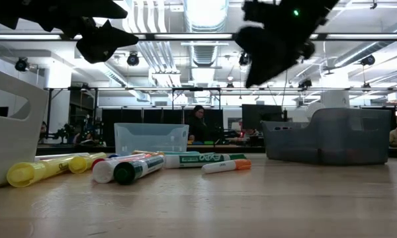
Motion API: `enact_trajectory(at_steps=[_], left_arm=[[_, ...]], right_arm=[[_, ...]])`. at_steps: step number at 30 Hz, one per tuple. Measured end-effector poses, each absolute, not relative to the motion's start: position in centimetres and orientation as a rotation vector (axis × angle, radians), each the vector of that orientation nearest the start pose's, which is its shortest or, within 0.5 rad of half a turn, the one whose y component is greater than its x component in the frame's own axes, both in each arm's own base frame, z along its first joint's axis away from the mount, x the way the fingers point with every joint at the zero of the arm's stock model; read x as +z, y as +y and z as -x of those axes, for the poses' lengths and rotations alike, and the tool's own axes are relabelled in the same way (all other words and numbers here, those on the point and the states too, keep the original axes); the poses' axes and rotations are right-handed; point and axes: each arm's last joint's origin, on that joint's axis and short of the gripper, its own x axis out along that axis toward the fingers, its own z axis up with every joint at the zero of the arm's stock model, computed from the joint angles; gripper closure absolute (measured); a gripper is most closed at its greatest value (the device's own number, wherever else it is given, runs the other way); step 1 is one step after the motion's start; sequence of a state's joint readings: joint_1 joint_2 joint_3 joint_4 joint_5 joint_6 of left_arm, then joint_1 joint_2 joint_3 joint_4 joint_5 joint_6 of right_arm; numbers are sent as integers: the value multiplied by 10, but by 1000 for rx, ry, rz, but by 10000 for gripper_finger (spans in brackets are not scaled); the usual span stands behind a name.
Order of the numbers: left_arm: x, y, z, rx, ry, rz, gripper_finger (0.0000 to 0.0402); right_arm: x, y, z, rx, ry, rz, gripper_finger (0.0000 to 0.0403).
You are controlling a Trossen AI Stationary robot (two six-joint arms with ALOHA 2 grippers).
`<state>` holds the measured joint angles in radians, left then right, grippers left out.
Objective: Pick & Place Markers
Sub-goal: Put the light green highlighter pen into the black bin
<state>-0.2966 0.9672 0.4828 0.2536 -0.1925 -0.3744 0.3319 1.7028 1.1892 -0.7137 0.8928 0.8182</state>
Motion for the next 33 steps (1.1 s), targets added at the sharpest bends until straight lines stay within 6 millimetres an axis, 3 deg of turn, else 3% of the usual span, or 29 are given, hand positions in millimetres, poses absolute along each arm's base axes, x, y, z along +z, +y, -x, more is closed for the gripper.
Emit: enact_trajectory(at_steps=[5,11,20,29,33], left_arm=[[238,-56,-201,-61,240,317,181],[238,-56,-201,-58,242,343,181],[238,-56,-201,-59,241,337,181],[238,-56,-201,-59,242,335,181],[238,-56,-201,-59,242,335,181]], right_arm=[[218,93,-333,-684,625,12,228],[214,92,-337,-657,580,-35,239],[196,75,-343,-477,610,-172,256],[183,60,-342,-473,574,-244,273],[180,60,-342,-393,553,-249,278]])
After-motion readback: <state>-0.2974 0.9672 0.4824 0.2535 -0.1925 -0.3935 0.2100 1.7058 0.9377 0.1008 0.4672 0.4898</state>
